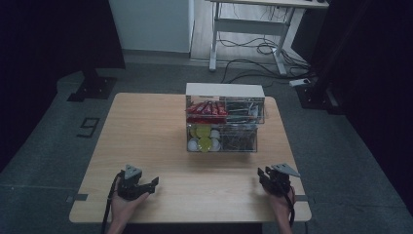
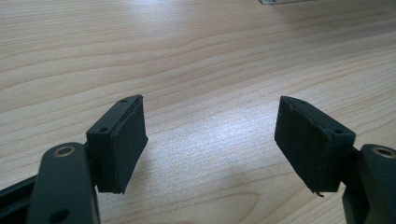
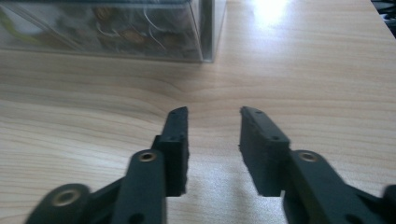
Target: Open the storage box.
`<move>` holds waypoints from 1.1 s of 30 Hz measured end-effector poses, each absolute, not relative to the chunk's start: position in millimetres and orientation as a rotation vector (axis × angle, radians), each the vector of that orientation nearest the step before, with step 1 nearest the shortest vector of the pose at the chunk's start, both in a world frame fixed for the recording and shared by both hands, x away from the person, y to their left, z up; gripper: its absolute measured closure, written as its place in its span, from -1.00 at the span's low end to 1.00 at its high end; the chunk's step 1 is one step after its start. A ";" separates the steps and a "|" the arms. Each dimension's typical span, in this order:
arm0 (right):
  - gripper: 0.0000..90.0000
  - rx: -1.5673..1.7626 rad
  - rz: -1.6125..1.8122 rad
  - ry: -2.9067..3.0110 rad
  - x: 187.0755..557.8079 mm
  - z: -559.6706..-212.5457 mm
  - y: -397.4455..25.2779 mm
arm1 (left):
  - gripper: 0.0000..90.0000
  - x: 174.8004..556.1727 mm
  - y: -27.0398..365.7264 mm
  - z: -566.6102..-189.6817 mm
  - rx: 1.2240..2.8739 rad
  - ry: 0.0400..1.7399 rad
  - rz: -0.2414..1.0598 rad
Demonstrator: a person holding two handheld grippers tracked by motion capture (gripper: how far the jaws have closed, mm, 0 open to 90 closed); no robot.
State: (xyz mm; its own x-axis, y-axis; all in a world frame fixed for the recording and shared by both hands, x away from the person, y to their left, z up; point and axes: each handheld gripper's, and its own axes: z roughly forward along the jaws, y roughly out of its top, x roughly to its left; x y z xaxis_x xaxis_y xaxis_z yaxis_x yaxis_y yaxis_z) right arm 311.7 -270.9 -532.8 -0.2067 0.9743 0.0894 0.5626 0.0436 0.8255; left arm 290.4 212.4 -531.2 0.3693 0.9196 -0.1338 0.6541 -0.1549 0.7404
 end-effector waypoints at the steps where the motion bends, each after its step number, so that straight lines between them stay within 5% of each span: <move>1: 0.53 1.543 1.068 1.813 310.9 -531.0 -271.4 | -0.44 290.4 212.5 -531.1 1.895 1.365 0.455; 13: 0.98 1.433 1.148 1.804 302.4 -514.2 -265.8 | -0.44 290.2 213.7 -529.4 1.892 1.364 0.455; 33: 0.99 1.382 1.414 1.828 299.2 -490.6 -247.8 | -0.42 291.0 211.9 -531.3 1.899 1.356 0.458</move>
State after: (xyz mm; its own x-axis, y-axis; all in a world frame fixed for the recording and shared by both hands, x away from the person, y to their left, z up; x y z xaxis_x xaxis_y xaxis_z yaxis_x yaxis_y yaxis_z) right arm 299.2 -247.8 -490.6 -0.4003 0.8903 0.2172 0.4342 -0.0245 0.9005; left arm 291.0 211.9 -531.3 0.3759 0.9176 -0.1296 0.6514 -0.1622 0.7412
